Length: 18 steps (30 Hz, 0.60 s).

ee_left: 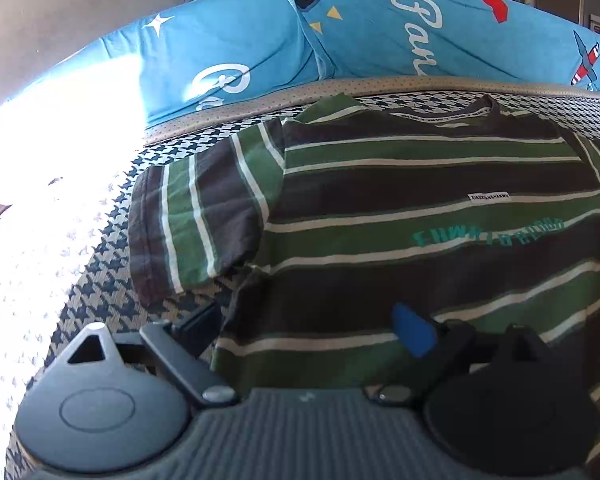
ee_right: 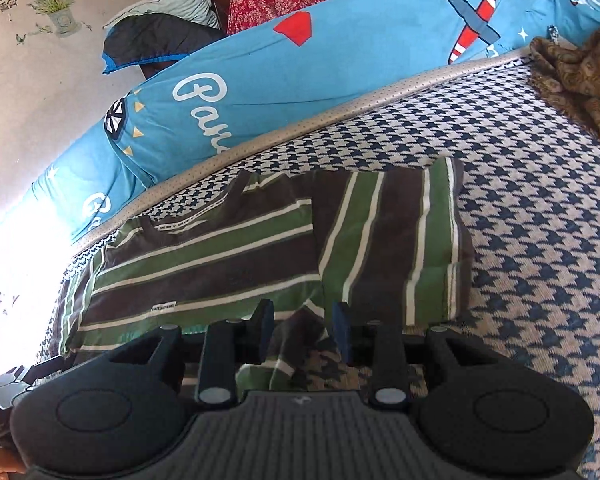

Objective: Fold clothes

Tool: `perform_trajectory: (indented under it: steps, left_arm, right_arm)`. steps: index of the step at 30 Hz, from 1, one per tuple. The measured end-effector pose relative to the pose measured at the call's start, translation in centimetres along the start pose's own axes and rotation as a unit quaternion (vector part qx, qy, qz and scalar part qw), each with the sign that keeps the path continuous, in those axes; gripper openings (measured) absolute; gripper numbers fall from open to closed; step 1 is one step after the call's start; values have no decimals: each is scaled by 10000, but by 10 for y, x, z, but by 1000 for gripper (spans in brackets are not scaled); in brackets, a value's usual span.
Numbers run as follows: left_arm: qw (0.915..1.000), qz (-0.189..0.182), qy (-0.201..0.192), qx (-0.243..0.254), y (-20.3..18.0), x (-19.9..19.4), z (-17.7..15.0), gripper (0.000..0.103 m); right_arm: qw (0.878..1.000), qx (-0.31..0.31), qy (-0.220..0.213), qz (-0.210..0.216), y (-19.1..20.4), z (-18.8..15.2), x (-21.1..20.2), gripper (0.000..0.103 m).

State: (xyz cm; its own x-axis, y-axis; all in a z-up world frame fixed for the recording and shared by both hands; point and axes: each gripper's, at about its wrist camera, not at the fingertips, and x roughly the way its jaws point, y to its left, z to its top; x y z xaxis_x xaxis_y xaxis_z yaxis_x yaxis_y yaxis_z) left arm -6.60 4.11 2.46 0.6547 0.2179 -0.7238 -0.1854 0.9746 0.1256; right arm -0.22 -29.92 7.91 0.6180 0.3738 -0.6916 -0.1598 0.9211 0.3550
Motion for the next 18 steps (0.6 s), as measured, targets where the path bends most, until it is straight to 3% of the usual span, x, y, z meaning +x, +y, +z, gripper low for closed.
perform_trajectory:
  steps: [4, 12, 18]
  left_arm:
    - [9993, 17, -30, -360, 14, -14, -10, 93]
    - [9963, 73, 45, -858, 29, -33, -34, 94]
    - [9949, 71, 108, -1003, 31, -38, -47, 95]
  right_arm:
    - [9998, 76, 144, 133, -5, -21, -8, 35]
    - [9979, -438, 409, 244, 10, -46, 5, 37]
    - [9956, -927, 160, 28, 23, -54, 14, 37]
